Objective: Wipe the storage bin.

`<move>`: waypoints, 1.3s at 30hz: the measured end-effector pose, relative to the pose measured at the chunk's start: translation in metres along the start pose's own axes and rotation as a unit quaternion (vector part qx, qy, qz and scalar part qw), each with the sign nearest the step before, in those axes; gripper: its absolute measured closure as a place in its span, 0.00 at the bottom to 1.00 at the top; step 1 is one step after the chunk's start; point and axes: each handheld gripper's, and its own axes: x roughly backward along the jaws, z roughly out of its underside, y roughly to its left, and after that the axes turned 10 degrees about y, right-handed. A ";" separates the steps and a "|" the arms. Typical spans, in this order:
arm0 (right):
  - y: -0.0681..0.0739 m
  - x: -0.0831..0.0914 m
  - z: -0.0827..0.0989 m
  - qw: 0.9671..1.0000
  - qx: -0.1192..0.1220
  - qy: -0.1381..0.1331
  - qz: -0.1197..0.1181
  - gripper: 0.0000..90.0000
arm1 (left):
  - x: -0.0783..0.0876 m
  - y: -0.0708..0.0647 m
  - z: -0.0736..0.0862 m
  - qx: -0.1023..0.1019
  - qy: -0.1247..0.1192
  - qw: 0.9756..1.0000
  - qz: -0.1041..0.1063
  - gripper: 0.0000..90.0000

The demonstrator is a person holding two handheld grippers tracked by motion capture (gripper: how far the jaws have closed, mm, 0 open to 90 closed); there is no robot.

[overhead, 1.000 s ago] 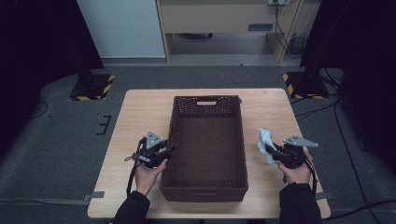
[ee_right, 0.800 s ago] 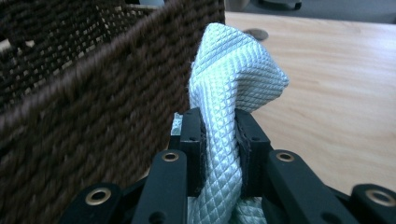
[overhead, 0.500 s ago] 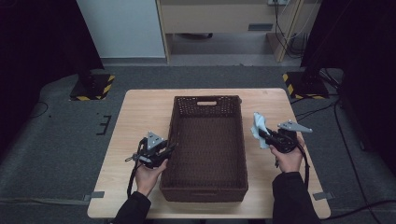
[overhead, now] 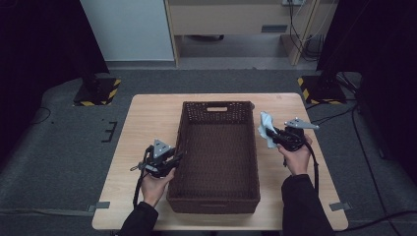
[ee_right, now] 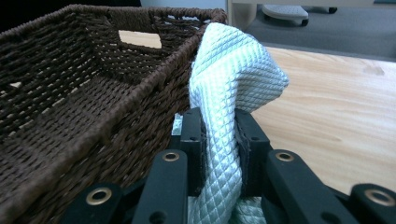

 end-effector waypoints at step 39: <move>-0.020 -0.100 0.015 0.992 0.000 0.126 0.012 0.87 | 0.002 0.005 0.003 0.005 -0.002 1.000 0.007 0.73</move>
